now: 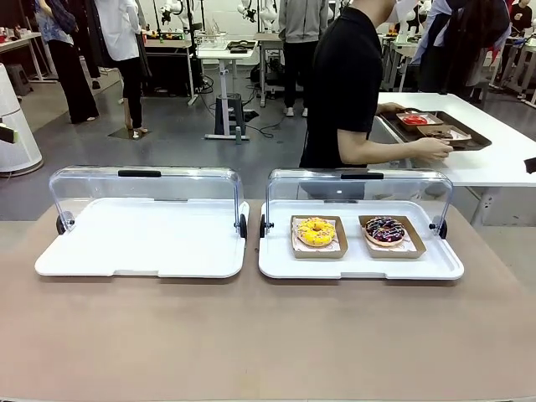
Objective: Provide the desired donut to the person.
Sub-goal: Place the picked Paper togo box onto the Handle tray extended by the person.
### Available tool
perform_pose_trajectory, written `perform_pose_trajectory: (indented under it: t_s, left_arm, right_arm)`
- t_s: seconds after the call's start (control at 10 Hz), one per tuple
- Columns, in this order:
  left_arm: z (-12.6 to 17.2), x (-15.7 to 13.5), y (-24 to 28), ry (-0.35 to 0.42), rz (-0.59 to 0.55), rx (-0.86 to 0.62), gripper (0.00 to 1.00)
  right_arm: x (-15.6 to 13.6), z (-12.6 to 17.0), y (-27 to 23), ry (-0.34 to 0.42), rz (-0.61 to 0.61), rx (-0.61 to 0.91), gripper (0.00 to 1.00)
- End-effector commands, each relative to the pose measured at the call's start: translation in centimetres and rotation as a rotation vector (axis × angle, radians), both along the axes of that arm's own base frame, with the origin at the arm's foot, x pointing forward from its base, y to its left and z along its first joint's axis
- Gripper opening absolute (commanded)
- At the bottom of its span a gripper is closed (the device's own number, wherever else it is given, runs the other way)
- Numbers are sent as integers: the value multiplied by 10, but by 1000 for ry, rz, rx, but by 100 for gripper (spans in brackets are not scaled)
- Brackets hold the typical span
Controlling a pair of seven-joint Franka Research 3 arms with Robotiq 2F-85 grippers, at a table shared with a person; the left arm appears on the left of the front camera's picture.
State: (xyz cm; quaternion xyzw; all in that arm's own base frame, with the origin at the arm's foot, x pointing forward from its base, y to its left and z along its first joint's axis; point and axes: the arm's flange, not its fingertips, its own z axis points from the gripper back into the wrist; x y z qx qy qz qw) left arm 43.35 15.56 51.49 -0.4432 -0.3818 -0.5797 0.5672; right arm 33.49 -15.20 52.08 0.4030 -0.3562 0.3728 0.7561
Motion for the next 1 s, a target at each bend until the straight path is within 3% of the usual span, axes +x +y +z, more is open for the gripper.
perform_pose_trajectory:
  t_s: [0.0, 0.2, 0.6, 0.8, 0.9]
  left_arm:
    - [4, -4, -6, -113, 78, 21, 100]
    - [-4, -29, 7, -192, 111, 30, 100]
    - [-7, -26, 12, -241, 161, 49, 100]
    - [-4, -22, 12, -250, 140, 61, 100]
    - [-2, -20, 17, -200, 148, 53, 100]
  right_arm:
    - [2, 0, 1, -20, 6, 23, 100]
    - [2, 0, 1, -20, 6, 23, 100]
    - [2, 0, 1, -20, 6, 23, 100]
    - [2, 0, 1, -20, 6, 23, 100]
    - [2, 0, 1, -20, 6, 23, 100]
